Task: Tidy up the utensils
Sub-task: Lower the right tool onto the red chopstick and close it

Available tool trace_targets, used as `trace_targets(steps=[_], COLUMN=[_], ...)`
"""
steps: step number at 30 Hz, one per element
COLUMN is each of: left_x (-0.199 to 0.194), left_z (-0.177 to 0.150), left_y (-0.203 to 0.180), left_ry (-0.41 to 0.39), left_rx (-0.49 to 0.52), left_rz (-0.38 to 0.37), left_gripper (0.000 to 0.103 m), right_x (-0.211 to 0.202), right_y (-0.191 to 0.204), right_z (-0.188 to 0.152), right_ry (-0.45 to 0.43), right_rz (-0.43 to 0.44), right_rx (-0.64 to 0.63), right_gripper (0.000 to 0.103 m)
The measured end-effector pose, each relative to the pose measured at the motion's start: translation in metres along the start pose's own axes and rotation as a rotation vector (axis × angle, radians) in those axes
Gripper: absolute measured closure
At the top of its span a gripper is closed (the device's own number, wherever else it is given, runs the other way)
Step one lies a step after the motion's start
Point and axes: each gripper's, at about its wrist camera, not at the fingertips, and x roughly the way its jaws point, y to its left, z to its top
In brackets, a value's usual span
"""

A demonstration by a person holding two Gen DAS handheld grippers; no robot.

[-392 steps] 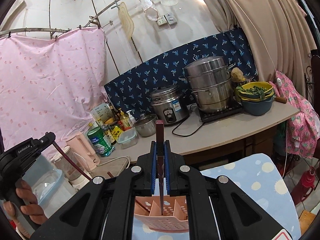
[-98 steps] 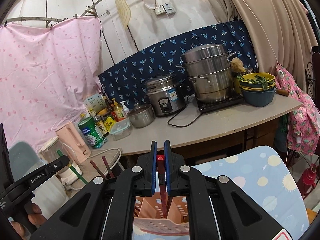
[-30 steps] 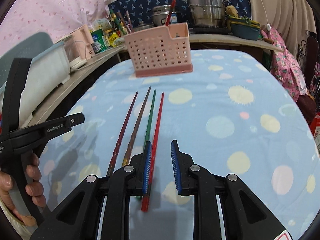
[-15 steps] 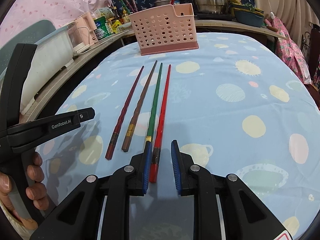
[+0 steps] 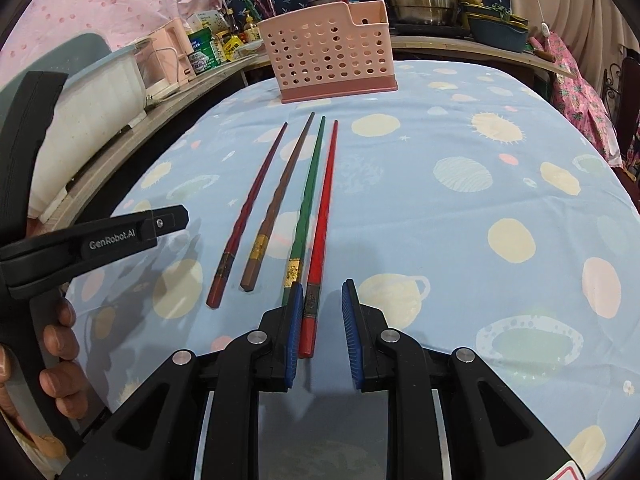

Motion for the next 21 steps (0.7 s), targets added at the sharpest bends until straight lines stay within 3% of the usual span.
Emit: trace_targets(steps=[3, 8, 21], left_x=[0.000, -0.001, -0.002], left_z=[-0.002, -0.004, -0.013], left_y=[-0.001, -0.006, -0.028], left_ry=[0.005, 0.004, 0.011], left_rx=[0.005, 0.016, 0.059], left_rz=[0.000, 0.001, -0.048], left_gripper=[0.066, 0.057, 0.049], right_x=[0.000, 0.000, -0.001], right_y=[0.002, -0.003, -0.016], right_z=[-0.001, -0.001, 0.002], right_ry=[-0.005, -0.006, -0.015], right_rz=[-0.015, -0.036, -0.042], right_rx=[-0.015, -0.002, 0.034], right_gripper=[0.084, 0.098, 0.098])
